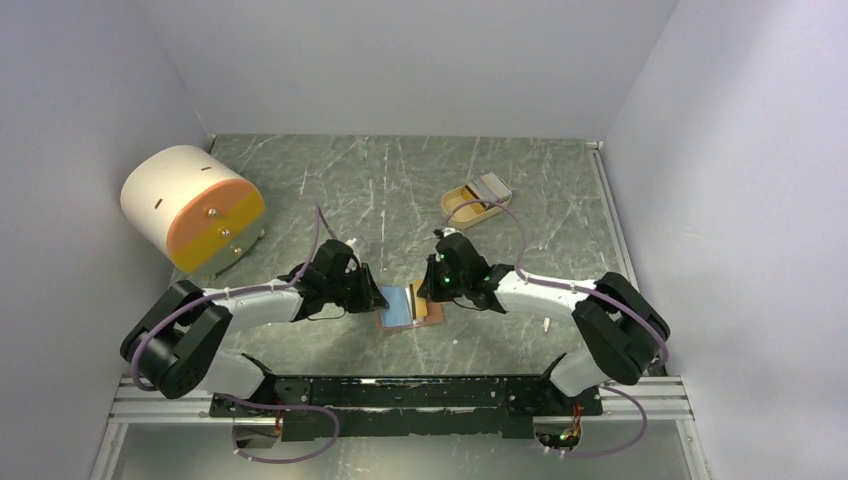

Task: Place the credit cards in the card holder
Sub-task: Insert the credit card into the card holder.

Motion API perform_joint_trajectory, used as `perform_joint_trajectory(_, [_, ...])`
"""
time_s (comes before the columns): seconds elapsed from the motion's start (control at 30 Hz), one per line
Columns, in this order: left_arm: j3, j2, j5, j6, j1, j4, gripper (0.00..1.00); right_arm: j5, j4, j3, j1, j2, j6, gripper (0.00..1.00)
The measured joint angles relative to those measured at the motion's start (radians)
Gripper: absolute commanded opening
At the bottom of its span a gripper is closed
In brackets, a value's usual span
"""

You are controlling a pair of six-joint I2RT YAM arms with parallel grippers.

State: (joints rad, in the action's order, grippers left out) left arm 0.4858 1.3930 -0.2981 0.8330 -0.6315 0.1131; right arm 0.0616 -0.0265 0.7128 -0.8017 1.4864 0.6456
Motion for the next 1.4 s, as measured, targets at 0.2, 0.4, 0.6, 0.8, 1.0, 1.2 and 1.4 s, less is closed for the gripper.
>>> perform_joint_trajectory(0.2, [0.0,0.011,0.016,-0.014,0.005,-0.018,0.36,0.106,0.192,-0.134,0.077,-0.012,0.064,0.0])
perform_joint_trajectory(0.4, [-0.008,0.011,0.014,-0.015,0.011,-0.004,0.37,0.215,0.343,-0.222,0.135,-0.014,0.127,0.0])
perform_joint_trajectory(0.6, [-0.016,0.011,0.014,-0.015,0.015,0.002,0.32,0.238,0.387,-0.248,0.15,-0.025,0.156,0.0])
perform_joint_trajectory(0.8, [-0.023,0.012,0.013,-0.017,0.015,0.014,0.3,0.245,0.418,-0.249,0.16,-0.037,0.171,0.0])
perform_joint_trajectory(1.0, [-0.023,0.018,0.007,-0.018,0.016,0.028,0.3,0.249,0.452,-0.249,0.163,-0.03,0.19,0.0])
perform_joint_trajectory(1.2, [-0.023,0.027,0.0,-0.018,0.016,0.041,0.3,0.258,0.486,-0.249,0.168,0.013,0.196,0.0])
perform_joint_trajectory(1.4, [-0.023,0.036,-0.003,-0.018,0.018,0.047,0.3,0.258,0.502,-0.249,0.172,0.037,0.195,0.0])
